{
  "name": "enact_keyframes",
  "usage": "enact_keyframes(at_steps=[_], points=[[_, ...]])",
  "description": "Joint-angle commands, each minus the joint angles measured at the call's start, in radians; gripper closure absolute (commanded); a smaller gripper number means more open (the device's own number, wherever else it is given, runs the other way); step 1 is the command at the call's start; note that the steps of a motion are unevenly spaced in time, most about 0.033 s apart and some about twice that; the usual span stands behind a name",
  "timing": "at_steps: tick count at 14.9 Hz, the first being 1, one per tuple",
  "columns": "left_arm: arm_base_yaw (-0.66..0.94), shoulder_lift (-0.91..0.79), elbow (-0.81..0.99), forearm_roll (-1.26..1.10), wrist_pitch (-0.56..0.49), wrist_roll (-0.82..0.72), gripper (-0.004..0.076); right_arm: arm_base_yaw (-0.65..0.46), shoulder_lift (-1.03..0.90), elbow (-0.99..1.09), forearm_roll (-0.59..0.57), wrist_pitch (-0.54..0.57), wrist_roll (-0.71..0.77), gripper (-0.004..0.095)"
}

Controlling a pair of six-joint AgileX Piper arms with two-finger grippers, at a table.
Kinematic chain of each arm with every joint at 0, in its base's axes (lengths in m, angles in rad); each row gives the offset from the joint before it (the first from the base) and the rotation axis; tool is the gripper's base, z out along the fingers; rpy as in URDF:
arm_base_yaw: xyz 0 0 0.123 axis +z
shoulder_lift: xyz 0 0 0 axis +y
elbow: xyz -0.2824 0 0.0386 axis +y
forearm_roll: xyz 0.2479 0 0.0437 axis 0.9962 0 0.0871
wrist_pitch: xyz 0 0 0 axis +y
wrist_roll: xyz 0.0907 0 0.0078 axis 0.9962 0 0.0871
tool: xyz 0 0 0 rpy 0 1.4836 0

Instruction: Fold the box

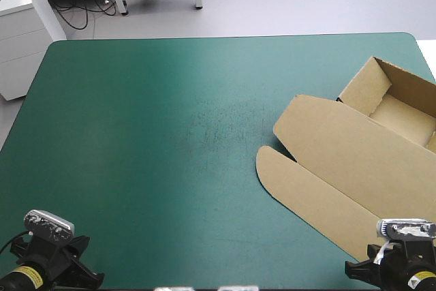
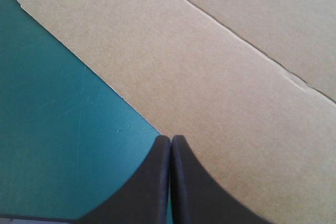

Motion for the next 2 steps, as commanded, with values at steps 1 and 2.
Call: enact_keyframes(at_steps=[1, 2], points=[[-0.002, 0.011, -0.023, 0.000, -0.051, -0.009, 0.0733, 0.002, 0.009, -0.021, 0.014, -0.022, -0.007, 0.0928], [-0.002, 0.011, -0.023, 0.000, -0.051, -0.009, 0.0734, 0.002, 0.009, -0.021, 0.014, -0.022, -0.007, 0.0928]])
